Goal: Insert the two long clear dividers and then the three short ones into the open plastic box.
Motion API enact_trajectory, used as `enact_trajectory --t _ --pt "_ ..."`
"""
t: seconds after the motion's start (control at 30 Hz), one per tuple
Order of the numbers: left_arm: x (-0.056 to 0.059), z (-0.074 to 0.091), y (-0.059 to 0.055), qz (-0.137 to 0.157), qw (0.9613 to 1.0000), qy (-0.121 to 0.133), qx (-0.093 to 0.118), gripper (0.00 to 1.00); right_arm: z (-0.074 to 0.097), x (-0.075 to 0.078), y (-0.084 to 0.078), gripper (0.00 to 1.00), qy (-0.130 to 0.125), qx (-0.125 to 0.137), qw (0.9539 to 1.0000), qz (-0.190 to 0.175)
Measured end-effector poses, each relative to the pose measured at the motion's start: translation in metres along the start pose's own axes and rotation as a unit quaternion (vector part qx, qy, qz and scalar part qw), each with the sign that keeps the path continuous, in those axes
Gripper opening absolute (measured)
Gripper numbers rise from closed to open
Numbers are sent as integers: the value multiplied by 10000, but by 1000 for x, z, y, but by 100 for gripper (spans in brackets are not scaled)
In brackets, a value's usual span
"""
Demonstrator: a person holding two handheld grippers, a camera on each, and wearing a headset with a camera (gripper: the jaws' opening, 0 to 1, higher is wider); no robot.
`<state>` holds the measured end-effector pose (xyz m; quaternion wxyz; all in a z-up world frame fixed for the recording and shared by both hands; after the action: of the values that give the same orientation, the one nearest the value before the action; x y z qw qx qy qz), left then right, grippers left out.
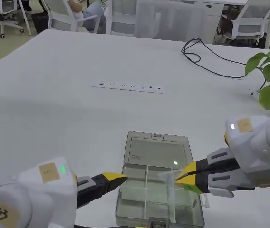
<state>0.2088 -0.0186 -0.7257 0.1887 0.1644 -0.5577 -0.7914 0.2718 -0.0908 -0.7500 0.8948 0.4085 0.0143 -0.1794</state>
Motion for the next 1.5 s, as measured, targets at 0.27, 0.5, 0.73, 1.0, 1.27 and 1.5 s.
enact_trajectory --t 0.27,0.5,0.73,1.0,1.27,1.5 --pt "0 0 0 -10 10000 2 -15 67 -1 2 -5 2 -15 -77 10000 -24" --pt "0 0 1 1 10000 -2 -9 66 -3 2 -5 2 -10 -63 10000 -44" --pt "-1 1 2 -12 10000 13 -9 66 -5 2 -2 3 -25 -251 9997 -44" --pt "-3 1 2 -24 10000 29 -12 66 -12 -1 3 2 9 -492 9985 246" --pt "-4 1 1 21 10000 58 -8 66 -24 -5 4 2 124 -668 9960 586" --pt "-6 3 -4 49 10000 68 -39 66 -26 -5 4 2 178 -730 9950 654"
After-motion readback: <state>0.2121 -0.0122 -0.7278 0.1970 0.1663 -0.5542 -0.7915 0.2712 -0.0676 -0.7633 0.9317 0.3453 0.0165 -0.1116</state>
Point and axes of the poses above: the centre of the closed fingertips' face, and the gripper's own axes: z roughly backward along the fingers, x roughly to its right, y roughly out of its top, the point moved 2 cm from there along z, roughly backward along the fingers, and after that the axes turned 14 degrees about -z, right-handed, at the moved point
